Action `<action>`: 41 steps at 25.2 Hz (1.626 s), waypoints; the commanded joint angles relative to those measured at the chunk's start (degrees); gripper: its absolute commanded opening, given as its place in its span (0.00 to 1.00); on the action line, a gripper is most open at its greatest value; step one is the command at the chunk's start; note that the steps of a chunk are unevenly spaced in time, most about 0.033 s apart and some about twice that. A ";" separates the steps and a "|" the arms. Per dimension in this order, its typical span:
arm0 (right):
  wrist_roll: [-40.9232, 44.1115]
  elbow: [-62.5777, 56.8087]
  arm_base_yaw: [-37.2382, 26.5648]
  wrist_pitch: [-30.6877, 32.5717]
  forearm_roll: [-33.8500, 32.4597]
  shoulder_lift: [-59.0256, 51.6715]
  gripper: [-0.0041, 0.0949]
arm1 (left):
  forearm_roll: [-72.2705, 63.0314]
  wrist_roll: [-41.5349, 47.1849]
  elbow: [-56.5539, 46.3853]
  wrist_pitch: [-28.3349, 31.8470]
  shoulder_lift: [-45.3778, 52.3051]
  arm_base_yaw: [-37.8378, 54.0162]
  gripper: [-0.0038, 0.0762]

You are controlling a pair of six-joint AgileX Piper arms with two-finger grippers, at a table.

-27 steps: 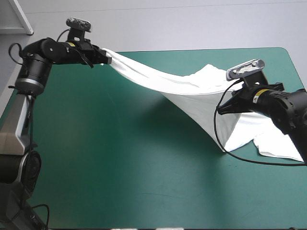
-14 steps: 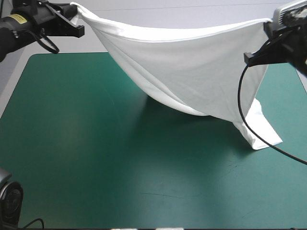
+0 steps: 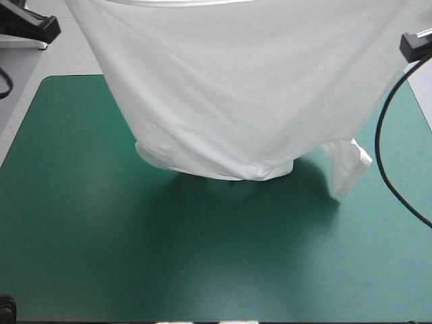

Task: Fold the cloth

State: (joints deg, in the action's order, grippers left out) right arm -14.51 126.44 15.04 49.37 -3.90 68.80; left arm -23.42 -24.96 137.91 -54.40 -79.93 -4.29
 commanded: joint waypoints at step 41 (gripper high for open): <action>-3.14 29.41 -12.52 -10.91 15.08 32.04 0.03 | 8.92 -0.17 20.19 14.49 -25.19 -0.04 0.07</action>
State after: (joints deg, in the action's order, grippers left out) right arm -18.22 156.68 3.10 37.36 11.61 102.67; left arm -18.51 -28.21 156.88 -40.58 -107.87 -4.29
